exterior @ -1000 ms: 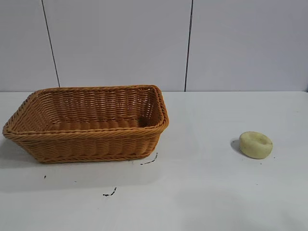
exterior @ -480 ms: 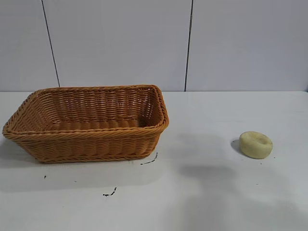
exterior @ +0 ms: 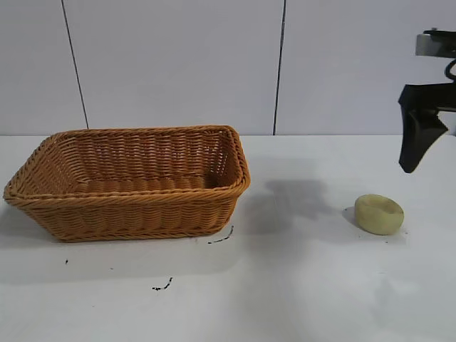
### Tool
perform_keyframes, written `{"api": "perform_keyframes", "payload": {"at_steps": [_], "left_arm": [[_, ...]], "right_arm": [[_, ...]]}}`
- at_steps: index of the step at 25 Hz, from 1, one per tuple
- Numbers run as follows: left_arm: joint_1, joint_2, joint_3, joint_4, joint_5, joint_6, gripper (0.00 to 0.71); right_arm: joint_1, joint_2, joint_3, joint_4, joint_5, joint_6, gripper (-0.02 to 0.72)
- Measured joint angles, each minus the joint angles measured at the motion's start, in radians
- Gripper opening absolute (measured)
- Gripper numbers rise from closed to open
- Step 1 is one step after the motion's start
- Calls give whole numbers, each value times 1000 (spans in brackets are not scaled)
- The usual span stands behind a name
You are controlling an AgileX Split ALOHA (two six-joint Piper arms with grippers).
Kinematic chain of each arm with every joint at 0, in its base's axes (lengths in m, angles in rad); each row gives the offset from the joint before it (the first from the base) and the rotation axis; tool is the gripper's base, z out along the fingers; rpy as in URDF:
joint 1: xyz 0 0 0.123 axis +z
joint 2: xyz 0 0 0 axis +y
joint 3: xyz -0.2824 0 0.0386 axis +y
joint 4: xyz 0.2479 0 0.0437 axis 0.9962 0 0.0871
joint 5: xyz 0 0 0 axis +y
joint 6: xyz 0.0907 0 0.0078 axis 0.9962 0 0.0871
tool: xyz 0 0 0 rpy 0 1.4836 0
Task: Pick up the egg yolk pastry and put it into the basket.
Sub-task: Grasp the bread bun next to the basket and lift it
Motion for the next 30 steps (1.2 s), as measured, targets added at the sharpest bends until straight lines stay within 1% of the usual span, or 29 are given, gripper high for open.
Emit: {"api": "perform_keyframes", "payload": {"at_steps": [4,6,11,15,19,20,22,24,25,29,30], "left_arm": [[0,0,0,0,0,0,693],[0,0,0,0,0,0,693],[0,0,0,0,0,0,693],[0,0,0,0,0,0,693],[0,0,0,0,0,0,693],[0,0,0,0,0,0,693],[0,0,0,0,0,0,693],[0,0,0,0,0,0,693],[0,0,0,0,0,0,693],[0,0,0,0,0,0,693],[0,0,0,0,0,0,693]], "right_arm": [[0,75,-34,-26,-7,30,696],[0,107,-37,-40,-14,30,696],[0,188,-37,-79,-62,37,696],[0,226,-38,-77,-119,47,696],[0,244,-38,-62,-130,47,693],[0,245,-38,-61,-130,47,680],[0,245,-39,-61,-130,47,629],[0,245,-39,-61,-130,47,559],[0,245,-39,-61,-130,47,505],[0,245,-39,-58,-132,47,244],[0,245,-39,-58,-134,47,201]]}}
